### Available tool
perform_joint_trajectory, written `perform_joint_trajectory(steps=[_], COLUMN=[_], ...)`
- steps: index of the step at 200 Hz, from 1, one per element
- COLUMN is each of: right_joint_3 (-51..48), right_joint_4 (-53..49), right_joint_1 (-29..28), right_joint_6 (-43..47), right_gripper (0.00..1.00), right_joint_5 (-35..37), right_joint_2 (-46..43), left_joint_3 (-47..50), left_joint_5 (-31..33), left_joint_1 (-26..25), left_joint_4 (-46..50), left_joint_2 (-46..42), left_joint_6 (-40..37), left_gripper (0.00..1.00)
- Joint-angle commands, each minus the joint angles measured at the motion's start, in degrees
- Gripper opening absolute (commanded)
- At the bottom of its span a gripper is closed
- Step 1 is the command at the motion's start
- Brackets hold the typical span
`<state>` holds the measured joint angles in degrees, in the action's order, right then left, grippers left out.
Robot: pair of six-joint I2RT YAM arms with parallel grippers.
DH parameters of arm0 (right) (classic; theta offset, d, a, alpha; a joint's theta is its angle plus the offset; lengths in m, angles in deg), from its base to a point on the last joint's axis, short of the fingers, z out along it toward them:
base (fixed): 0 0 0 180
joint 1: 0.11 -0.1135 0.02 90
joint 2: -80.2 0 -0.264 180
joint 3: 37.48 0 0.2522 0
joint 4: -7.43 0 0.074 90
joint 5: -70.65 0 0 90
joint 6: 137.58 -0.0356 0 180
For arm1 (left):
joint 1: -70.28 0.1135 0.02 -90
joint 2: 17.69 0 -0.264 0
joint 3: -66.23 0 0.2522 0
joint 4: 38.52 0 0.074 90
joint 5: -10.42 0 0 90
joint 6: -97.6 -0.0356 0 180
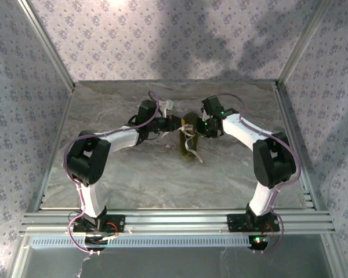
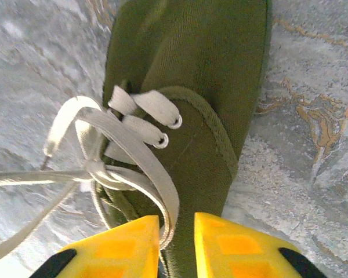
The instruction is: Tie the shoes
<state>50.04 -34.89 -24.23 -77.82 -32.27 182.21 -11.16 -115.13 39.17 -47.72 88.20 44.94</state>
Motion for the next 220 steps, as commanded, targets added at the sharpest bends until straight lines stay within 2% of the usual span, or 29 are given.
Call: perform_joint_trajectory(steps=[1,11,34,74,120,220], right_joint_3=[1.4,0.7,-1.3,0.4,1.5,5.3], right_joint_4=[-3.0,-2.4,0.6,1.0,2.3,-0.4], right_joint_1=[-1.3,-1.9,-5.0,-9.5,-9.2,-10.7], right_joint_6=[3.4,4.6,9.6,21.0,25.1,28.4], right_gripper=[0.28,0.31,0.31,0.30,0.36,0.36], right_joint_5=[6.7,10.0,15.2,16.5,14.0,17.0], right_joint_2=[-1.8,-3.7,-7.1,-4.1,-1.6,3.9], left_joint_3=[0.3,0.1,-0.2,-0.8,-1.9,-2.5], left_joint_5=[-1.3,-1.1,-1.2,-3.1,-4.8,-5.1], left_joint_1=[0.3,0.7,1.6,3.2,4.8,5.0], left_joint_4=[-2.6,-2.2,-2.1,-4.0,-4.7,-4.4], left_joint_2=[0.0,-0.1,0.2,2.2,4.2,5.3], left_joint_6=[2.0,3.1,6.0,11.5,15.8,16.3], left_gripper=[0.00,0.00,0.00,0.00,0.00,0.00])
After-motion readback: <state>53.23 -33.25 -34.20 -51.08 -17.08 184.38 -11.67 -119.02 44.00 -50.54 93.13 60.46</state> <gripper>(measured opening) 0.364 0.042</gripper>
